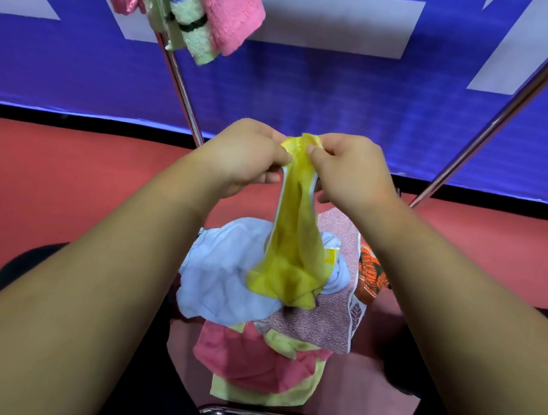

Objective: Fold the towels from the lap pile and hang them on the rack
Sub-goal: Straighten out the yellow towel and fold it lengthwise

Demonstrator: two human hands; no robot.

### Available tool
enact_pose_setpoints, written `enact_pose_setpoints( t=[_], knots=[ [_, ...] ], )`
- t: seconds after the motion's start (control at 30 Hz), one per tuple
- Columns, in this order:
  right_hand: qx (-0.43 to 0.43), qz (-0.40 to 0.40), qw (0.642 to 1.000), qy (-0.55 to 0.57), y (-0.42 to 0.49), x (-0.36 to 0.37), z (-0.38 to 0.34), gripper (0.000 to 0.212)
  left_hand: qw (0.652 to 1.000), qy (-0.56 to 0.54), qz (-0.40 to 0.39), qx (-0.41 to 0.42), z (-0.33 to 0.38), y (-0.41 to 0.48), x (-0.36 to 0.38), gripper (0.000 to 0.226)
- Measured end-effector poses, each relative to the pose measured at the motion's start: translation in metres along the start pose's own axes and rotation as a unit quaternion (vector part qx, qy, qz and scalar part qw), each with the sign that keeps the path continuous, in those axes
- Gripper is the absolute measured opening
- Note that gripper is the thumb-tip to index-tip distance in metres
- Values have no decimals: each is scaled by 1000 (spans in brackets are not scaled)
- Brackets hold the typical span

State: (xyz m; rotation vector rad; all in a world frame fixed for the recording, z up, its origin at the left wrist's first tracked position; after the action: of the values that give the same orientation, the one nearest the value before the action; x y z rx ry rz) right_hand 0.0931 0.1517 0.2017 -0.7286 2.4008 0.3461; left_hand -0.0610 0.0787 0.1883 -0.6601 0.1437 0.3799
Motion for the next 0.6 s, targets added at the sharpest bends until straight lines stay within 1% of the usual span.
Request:
enact_pose_setpoints(
  t=[0.13, 0.2, 0.27, 0.47, 0.6],
  knots=[
    [-25, -31, 998, -42, -2, 14, -4, 28, 1000, -19, 9, 8, -2, 3, 1, 17],
    [-41, -40, 997, -58, -2, 17, -4, 24, 1000, -28, 7, 13, -2, 3, 3, 17],
    [-52, -47, 995, -73, -2, 19, -4, 25, 999, -35, -1, 16, 0, 0, 5, 19],
    [-81, -65, 988, -116, -2, 20, -5, 26, 998, -52, -12, 30, 0, 1, 7, 38],
    [-93, -87, 986, -105, -3, 23, -6, 24, 996, -81, -14, 22, -2, 4, 6, 38]
  ],
)
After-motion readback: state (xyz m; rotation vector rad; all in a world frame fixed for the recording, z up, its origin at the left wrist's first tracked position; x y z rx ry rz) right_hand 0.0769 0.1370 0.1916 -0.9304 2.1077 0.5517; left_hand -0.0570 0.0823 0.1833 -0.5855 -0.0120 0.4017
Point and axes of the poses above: each hand's wrist, its own y-axis towards the middle knuckle, its own x-axis out of the palm, z = x × y, the point moved 7 cm from there along y, towards the middle knuckle, and after that the axes turned 10 degrees about -x, right-handed, at the moved point
